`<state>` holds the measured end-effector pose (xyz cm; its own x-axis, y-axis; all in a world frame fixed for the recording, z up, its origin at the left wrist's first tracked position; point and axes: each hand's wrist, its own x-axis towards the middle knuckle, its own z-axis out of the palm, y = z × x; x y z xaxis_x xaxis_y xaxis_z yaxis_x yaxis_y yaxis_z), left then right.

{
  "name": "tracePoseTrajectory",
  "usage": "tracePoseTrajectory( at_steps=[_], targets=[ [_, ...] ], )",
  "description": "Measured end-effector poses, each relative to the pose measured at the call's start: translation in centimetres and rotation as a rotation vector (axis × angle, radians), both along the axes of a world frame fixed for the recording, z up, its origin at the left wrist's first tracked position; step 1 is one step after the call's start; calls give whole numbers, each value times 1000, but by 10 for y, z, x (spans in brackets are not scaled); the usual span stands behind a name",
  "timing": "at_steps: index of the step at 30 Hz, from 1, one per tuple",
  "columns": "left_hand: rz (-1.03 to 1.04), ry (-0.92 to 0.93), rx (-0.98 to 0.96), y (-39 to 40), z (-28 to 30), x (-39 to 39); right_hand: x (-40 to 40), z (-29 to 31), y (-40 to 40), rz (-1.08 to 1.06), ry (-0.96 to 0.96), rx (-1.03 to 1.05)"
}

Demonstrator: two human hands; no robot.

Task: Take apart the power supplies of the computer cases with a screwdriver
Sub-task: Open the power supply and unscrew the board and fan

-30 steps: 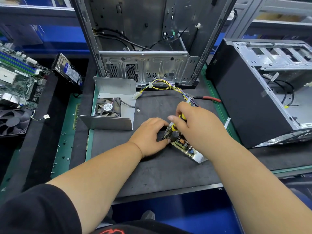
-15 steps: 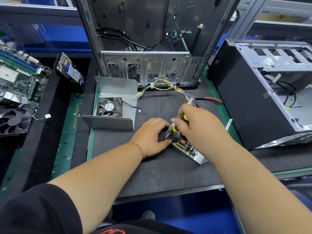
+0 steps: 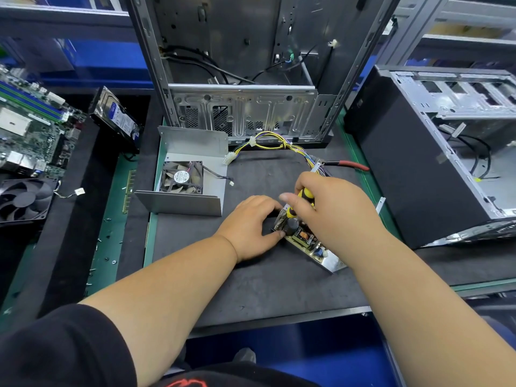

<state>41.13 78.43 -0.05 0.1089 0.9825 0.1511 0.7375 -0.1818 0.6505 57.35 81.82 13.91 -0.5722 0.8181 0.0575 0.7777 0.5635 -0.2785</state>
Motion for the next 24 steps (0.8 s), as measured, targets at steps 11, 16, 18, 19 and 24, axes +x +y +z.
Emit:
tracePoseTrajectory(
  at_steps=[11,16,18,19,24],
  targets=[
    [1,-8,2,1,-1,0,3,4,1,28,59,-101],
    [1,3,7,2,0,-1,-1,4,1,-35,-26,10],
    [5,-4,8,2,0,-1,-1,2,2,-29,40,-41],
    [4,-4,6,1,1,0,-1,2,1,-18,67,-61],
    [0,6,2,2,0,-1,-1,5,-1,59,116,-101]
  ],
)
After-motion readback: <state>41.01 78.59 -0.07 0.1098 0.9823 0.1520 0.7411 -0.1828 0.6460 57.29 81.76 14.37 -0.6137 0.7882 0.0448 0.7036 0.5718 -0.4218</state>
